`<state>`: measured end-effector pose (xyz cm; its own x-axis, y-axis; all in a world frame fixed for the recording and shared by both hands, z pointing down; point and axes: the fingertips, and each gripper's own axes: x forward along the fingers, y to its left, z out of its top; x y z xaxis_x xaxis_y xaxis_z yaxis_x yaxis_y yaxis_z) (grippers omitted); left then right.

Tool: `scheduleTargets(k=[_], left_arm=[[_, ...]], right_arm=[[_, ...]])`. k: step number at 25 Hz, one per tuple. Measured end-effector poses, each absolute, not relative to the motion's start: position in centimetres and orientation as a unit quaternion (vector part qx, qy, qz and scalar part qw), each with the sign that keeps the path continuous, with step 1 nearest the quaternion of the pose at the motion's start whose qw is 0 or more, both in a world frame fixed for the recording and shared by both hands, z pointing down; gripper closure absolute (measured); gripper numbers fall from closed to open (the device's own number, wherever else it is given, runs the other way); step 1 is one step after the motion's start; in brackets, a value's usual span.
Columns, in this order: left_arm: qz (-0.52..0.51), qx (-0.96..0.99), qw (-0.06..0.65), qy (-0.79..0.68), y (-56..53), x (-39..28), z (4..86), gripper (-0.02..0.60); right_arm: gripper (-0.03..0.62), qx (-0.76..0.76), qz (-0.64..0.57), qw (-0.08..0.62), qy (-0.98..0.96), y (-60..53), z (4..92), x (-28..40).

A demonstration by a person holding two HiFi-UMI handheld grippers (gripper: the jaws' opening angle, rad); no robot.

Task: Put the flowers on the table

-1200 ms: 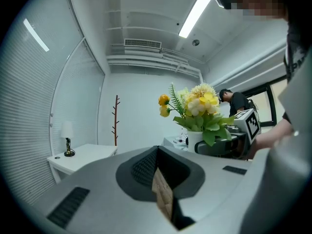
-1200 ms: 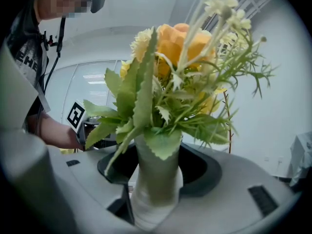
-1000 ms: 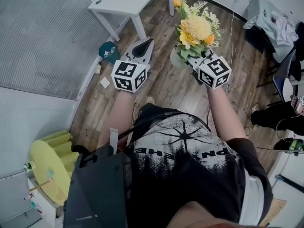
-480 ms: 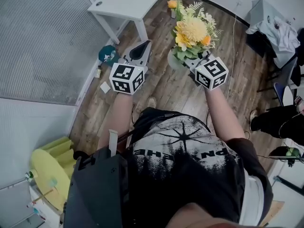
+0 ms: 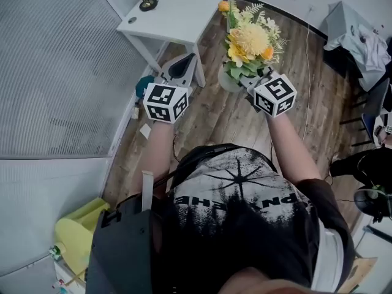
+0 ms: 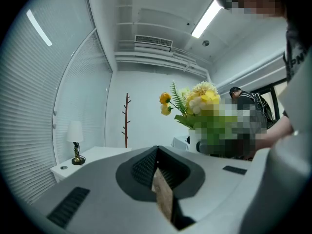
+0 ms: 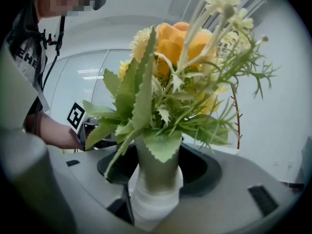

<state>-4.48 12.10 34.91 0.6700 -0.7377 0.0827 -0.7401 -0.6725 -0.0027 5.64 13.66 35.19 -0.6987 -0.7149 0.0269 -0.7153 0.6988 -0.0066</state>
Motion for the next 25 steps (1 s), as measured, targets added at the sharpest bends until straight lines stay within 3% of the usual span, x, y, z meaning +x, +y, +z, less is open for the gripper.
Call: scheduleTargets(k=[9,20,25], left_arm=[[0.043,0.916,0.004,-0.4,12.4,-3.7,34.8,0.569],[0.038,0.92,0.044,-0.388,0.1,-9.5,38.5,0.569],[0.033,0.916,0.054,-0.395,-3.9,-9.3,39.1,0.569]], right_arm=[[0.342,0.385,0.004,-0.015,-0.923,14.3,34.7,5.8],[0.342,0.399,0.023,0.024,-0.916,2.0,37.5,0.5],[0.342,0.392,0.028,0.011,-0.919,-2.4,37.4,1.1]])
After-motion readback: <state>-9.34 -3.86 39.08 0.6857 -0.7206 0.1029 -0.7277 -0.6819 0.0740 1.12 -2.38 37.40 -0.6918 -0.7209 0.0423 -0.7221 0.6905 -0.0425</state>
